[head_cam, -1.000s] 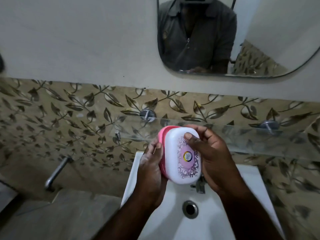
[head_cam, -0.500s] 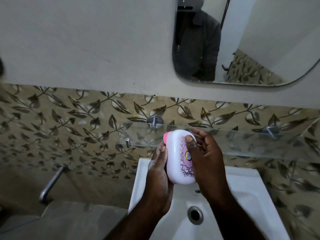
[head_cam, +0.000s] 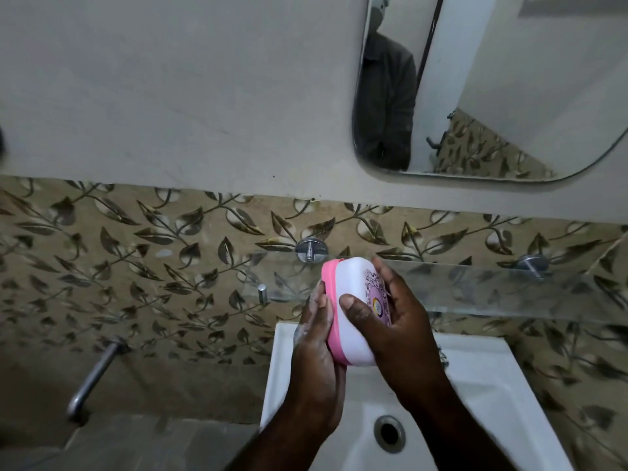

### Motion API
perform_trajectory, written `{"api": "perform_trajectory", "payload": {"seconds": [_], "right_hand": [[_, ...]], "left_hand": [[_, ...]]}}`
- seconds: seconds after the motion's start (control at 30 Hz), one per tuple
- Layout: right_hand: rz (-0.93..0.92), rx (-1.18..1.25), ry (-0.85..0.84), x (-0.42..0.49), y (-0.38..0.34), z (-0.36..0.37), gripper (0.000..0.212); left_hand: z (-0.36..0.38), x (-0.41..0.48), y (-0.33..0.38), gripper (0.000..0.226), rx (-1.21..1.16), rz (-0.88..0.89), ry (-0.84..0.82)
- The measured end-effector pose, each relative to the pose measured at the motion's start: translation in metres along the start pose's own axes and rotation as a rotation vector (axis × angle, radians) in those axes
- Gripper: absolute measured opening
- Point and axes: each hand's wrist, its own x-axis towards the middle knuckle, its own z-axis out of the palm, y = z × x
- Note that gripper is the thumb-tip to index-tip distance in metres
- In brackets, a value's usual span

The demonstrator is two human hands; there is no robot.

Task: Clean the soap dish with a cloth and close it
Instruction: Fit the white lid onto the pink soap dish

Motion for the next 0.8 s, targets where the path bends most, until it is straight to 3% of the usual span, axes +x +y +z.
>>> {"api": "perform_trajectory", "payload": {"seconds": [0.27, 0.43, 0.53, 0.8], "right_hand": [[0.012, -0.022, -0.012, 0.006, -0.004, 0.002, 0.075], [0.036, 0.008, -0.084, 0.011, -0.001, 0.0, 0.079], [0.045, 0.001, -0.11, 0.012, 0.0, 0.001, 0.085], [0.101, 0.087, -0.135, 0.015, 0.003, 0.0, 0.079]], "left_hand": [[-0.001, -0.001, 0.0, 0.043, 0.105, 0.028, -0.024], [-0.002, 0.003, -0.001, 0.076, 0.139, 0.087, 0.047], [-0.004, 0.006, 0.0, 0.047, 0.126, 0.114, 0.052], [-0.004, 0.004, 0.004, 0.033, 0.197, 0.12, 0.051]]}}
